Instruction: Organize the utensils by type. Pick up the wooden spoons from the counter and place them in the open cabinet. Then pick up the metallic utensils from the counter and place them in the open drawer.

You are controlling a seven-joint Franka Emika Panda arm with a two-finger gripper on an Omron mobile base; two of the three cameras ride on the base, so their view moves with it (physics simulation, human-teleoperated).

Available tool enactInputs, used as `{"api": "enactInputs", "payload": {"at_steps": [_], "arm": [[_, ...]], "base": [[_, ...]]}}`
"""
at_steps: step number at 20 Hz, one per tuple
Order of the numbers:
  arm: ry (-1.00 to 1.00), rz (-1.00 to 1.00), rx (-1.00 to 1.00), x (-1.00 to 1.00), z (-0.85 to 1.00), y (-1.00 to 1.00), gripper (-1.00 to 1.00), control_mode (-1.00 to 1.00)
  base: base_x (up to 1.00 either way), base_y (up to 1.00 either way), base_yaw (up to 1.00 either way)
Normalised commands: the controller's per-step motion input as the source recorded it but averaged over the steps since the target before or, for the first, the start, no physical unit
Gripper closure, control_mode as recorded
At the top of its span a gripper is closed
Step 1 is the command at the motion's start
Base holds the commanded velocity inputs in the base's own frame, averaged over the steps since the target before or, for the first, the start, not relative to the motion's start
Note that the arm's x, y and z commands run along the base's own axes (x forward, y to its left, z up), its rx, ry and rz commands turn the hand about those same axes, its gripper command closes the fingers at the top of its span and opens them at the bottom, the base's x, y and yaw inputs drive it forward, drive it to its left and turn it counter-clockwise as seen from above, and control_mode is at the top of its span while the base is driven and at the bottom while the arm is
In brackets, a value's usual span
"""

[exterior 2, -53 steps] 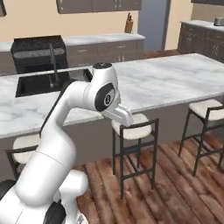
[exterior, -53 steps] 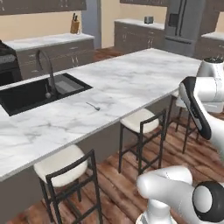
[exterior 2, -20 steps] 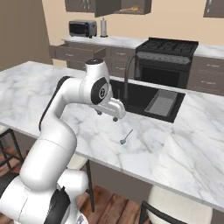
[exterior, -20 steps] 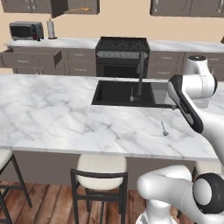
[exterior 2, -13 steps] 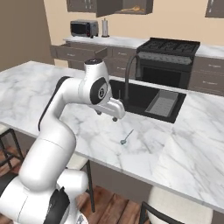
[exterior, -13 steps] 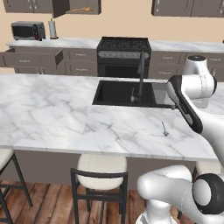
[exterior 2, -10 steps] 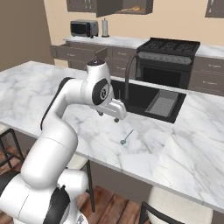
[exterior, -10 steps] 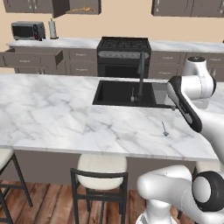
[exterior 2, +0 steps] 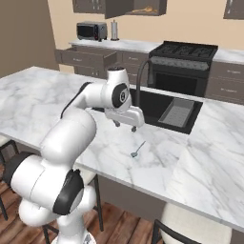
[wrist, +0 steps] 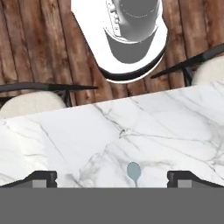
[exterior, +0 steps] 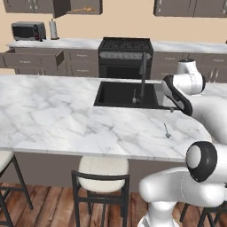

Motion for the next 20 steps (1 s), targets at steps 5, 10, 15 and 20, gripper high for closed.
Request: {"api": "enactInputs", "payload": {"at_steps": [5, 10, 15, 20], "arm": [[0.26, 0.00, 0.01, 0.75, -0.27, -0.10, -1.00, -1.00], [0.24, 0.00, 0.02, 0.56, -0.31, -0.07, -1.00, -1.00], [0.28, 0.00, 0.06, 0.55, -0.35, -0.16, -1.00, -1.00], [0.16, 0.00, 0.08, 0.39, -0.40, -0.16, -1.00, -1.00]], "base": [[0.00, 0.00, 0.00], [0.00, 0.00, 0.00], [0.00, 0.00, 0.00], [0.00, 0.00, 0.00]]}}
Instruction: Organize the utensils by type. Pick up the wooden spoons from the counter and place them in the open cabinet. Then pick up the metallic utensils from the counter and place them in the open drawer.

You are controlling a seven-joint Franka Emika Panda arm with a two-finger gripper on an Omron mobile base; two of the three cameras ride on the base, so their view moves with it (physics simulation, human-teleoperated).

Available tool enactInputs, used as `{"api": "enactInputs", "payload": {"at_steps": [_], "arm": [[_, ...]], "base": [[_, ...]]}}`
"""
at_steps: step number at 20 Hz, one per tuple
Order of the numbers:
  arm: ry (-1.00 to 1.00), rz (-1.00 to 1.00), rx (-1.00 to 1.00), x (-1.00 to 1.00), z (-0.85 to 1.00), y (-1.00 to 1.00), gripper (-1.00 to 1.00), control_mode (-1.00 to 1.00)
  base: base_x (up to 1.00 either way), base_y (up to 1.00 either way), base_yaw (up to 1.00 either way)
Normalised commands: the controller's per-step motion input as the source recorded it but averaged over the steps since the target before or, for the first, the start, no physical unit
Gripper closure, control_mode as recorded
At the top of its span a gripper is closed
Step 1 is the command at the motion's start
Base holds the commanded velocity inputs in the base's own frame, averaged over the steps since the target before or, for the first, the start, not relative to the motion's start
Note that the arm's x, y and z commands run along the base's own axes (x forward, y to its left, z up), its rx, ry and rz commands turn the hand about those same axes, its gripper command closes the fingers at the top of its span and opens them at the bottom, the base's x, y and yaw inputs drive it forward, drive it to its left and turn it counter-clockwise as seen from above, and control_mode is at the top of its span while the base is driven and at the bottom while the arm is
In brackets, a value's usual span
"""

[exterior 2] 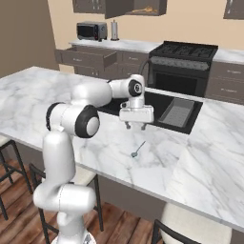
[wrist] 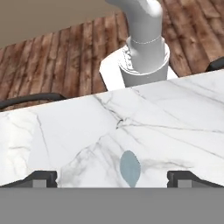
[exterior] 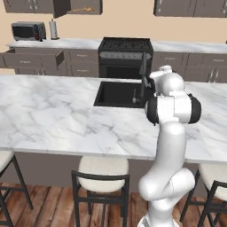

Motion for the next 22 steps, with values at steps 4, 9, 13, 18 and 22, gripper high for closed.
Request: {"api": "enactInputs", "payload": {"at_steps": [4, 9, 13, 18, 22], "arm": [[0.02, 0.00, 0.15, 0.10, -0.43, -0.13, -1.00, -1.00], [-0.01, 0.00, 0.10, -0.01, -0.45, -0.02, -1.00, -1.00], [-0.16, 0.05, 0.00, -0.03, -0.52, 0.00, -1.00, -1.00], [-0.11, 0.10, 0.00, 0.00, -0.45, 0.00, -1.00, -1.00], [-0.16, 0.08, 0.00, -0.05, -0.25, 0.11, -1.00, -1.00]], "base": [[0.00, 0.00, 0.00], [0.00, 0.00, 0.00], [0.00, 0.00, 0.00], [0.00, 0.00, 0.00], [0.00, 0.00, 0.00]]}}
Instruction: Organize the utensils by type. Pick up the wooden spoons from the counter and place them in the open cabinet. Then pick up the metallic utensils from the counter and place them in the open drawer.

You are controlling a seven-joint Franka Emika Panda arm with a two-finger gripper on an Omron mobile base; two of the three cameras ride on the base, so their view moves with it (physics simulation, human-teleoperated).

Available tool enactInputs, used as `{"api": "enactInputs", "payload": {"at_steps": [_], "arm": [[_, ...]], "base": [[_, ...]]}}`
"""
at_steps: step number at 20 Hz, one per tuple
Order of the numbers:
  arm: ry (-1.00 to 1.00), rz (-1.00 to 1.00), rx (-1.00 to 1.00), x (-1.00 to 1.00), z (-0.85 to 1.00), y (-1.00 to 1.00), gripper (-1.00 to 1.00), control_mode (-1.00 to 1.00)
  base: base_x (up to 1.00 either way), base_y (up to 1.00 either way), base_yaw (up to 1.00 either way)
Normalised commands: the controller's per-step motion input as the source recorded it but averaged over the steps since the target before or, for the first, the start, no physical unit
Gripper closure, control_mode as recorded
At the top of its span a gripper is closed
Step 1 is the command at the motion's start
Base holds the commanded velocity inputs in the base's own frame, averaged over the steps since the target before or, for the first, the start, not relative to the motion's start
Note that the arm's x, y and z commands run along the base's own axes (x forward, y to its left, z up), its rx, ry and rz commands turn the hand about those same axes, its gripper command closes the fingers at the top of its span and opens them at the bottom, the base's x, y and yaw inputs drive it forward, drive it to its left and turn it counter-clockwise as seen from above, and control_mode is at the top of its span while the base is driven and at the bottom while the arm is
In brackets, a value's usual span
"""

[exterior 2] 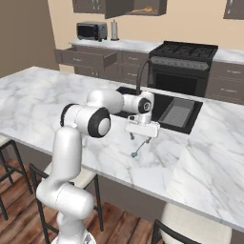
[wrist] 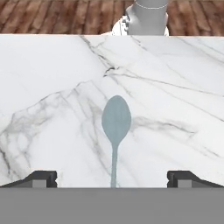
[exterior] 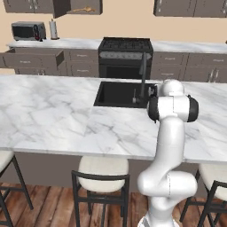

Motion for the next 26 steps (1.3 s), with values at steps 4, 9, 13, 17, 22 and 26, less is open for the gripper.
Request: {"api": "enactInputs", "payload": {"at_steps": [4, 9, 13, 17, 22, 26], "arm": [[-0.20, 0.03, 0.00, -0.15, -0.21, 0.00, -1.00, -1.00], [-0.02, 0.00, 0.00, -0.01, -0.21, -0.04, -1.00, -1.00], [-0.01, 0.00, 0.00, 0.00, -0.15, 0.01, -1.00, -1.00], [0.00, 0.00, 0.00, 0.02, -0.11, 0.00, -1.00, -1.00], [0.00, 0.00, 0.00, 0.01, -0.15, 0.00, -1.00, -1.00], [0.00, 0.00, 0.00, 0.00, -0.19, 0.00, -1.00, -1.00]], "base": [[0.00, 0.00, 0.00], [0.00, 0.00, 0.00], [0.00, 0.00, 0.00], [0.00, 0.00, 0.00], [0.00, 0.00, 0.00], [0.00, 0.00, 0.00]]}}
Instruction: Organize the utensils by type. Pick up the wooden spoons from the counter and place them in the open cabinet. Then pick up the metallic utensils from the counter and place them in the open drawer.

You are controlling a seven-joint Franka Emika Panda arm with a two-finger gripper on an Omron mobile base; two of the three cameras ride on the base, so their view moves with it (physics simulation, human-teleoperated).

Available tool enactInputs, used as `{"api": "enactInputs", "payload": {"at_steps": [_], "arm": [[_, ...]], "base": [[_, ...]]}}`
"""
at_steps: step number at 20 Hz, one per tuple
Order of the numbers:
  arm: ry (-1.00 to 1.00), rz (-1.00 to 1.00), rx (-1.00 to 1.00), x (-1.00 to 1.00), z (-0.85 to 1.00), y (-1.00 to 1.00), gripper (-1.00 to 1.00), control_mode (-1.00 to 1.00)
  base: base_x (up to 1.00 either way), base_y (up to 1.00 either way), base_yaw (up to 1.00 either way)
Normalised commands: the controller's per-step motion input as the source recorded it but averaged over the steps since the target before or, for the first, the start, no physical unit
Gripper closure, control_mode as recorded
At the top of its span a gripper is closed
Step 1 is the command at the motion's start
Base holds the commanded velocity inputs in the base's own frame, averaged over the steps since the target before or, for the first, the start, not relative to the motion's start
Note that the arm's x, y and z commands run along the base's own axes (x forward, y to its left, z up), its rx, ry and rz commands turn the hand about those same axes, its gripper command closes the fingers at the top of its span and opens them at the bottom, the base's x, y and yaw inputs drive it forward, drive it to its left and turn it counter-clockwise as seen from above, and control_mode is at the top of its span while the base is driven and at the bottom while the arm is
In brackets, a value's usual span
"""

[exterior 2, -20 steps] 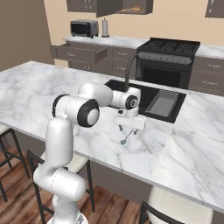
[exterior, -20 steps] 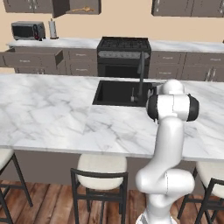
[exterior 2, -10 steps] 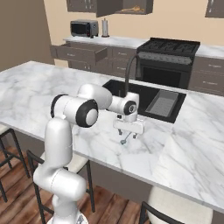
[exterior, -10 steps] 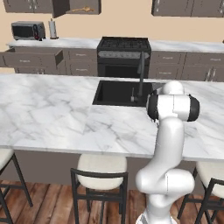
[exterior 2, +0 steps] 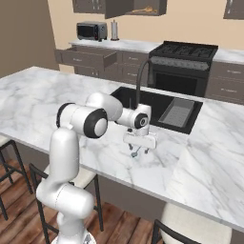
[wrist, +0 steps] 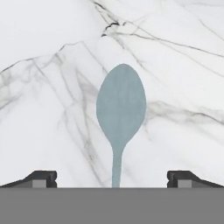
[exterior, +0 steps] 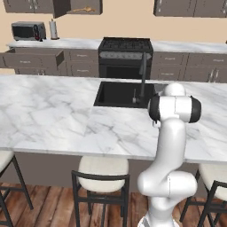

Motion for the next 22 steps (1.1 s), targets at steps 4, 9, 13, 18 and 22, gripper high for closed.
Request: {"api": "enactInputs", "payload": {"at_steps": [4, 9, 13, 18, 22], "arm": [[0.00, 0.00, 0.00, 0.02, -0.24, 0.00, -1.00, -1.00], [-0.01, 0.00, 0.00, 0.06, -0.22, 0.00, -1.00, -1.00], [-0.01, 0.00, 0.00, -0.09, -0.16, 0.00, -1.00, -1.00], [-0.09, 0.00, 0.00, -0.33, -0.14, 0.02, -1.00, -1.00], [-0.07, 0.00, 0.00, -0.14, -0.18, 0.04, -1.00, -1.00]], "base": [[0.00, 0.00, 0.00], [0.00, 0.00, 0.00], [0.00, 0.00, 0.00], [0.00, 0.00, 0.00], [0.00, 0.00, 0.00]]}}
